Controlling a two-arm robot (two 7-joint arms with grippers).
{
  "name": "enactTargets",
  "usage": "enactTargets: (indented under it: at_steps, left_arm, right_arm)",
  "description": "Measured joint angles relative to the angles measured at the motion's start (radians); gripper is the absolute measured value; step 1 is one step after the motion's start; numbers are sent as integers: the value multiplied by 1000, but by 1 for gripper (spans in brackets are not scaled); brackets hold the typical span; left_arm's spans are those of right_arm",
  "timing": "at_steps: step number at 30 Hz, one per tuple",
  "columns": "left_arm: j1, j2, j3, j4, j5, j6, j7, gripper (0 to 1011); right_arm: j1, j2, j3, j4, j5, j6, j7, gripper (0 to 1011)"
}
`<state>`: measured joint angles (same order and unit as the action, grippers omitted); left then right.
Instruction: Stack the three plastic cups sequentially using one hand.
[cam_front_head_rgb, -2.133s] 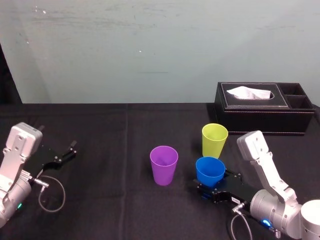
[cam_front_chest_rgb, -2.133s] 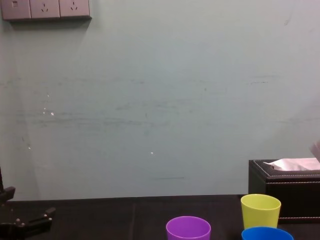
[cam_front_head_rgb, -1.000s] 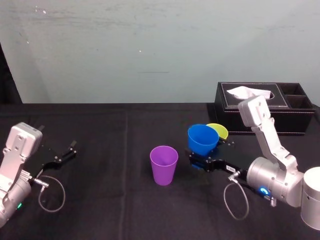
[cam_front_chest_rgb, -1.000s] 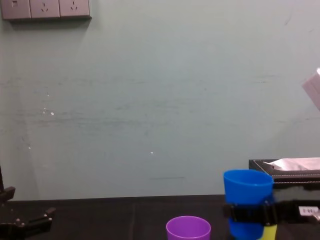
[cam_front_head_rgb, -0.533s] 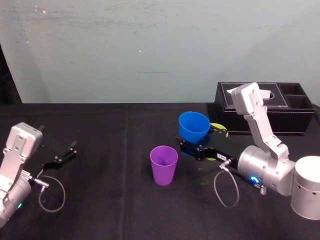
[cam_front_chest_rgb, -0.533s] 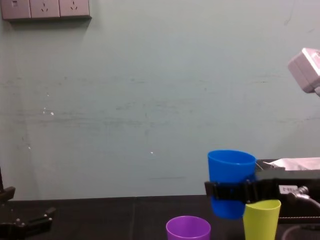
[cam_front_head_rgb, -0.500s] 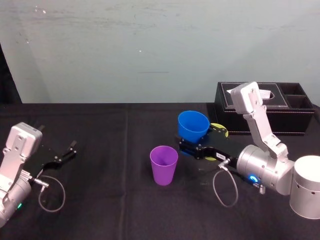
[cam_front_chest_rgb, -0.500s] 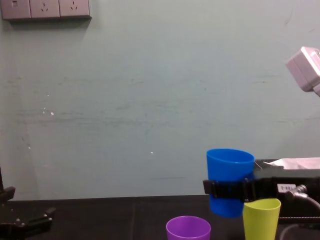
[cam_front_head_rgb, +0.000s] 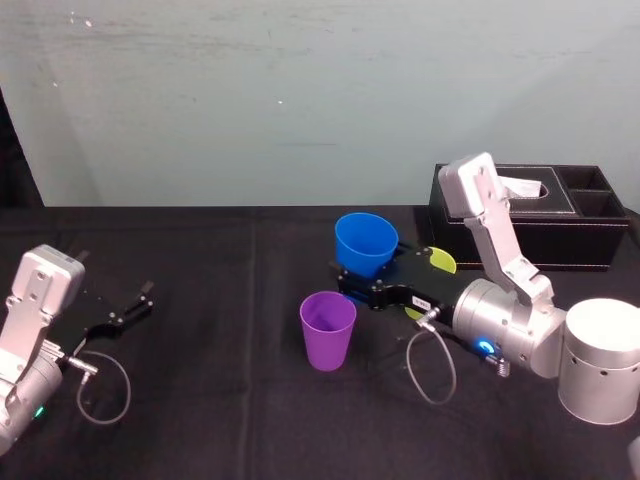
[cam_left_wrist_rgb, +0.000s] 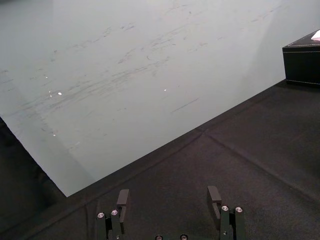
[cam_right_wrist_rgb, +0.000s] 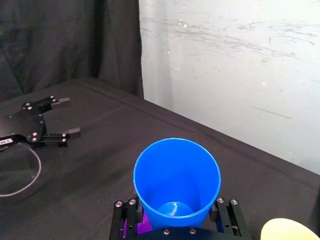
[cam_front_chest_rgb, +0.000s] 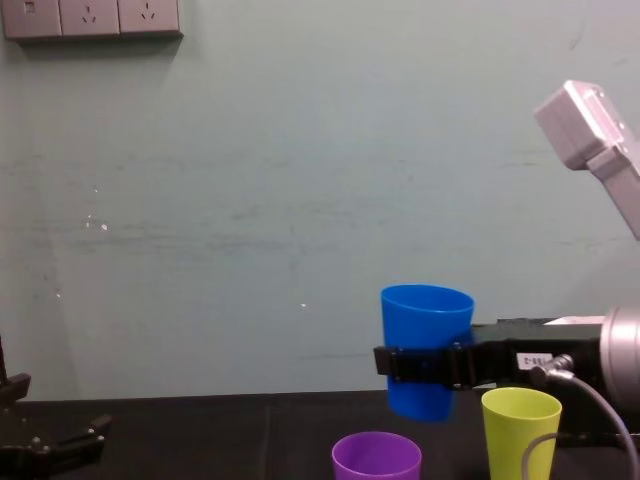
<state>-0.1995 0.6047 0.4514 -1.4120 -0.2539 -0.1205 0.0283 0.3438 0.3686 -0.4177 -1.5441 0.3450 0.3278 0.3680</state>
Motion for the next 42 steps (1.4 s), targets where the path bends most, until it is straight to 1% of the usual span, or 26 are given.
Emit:
enactTargets:
  at_steps: [6,11,19,28,42]
  left_arm:
    - [0,0,0,0,0,0,0,1000]
    - [0,0,0,0,0,0,0,1000]
    - [0,0,0,0,0,0,0,1000]
    - [0,0,0,0,0,0,0,1000]
    - [0,0,0,0,0,0,0,1000]
  right_arm:
    - [27,-14,-21,21,-5,4,3,715]
    - [38,-24,-32,34,-7,5,5,713]
    - [60,-41,-57,72,-14,5,16,715]
    - [71,-53,-69,105,-20,-4,19,713]
    - [73,-57,-74,115,-26,-10,24,715]
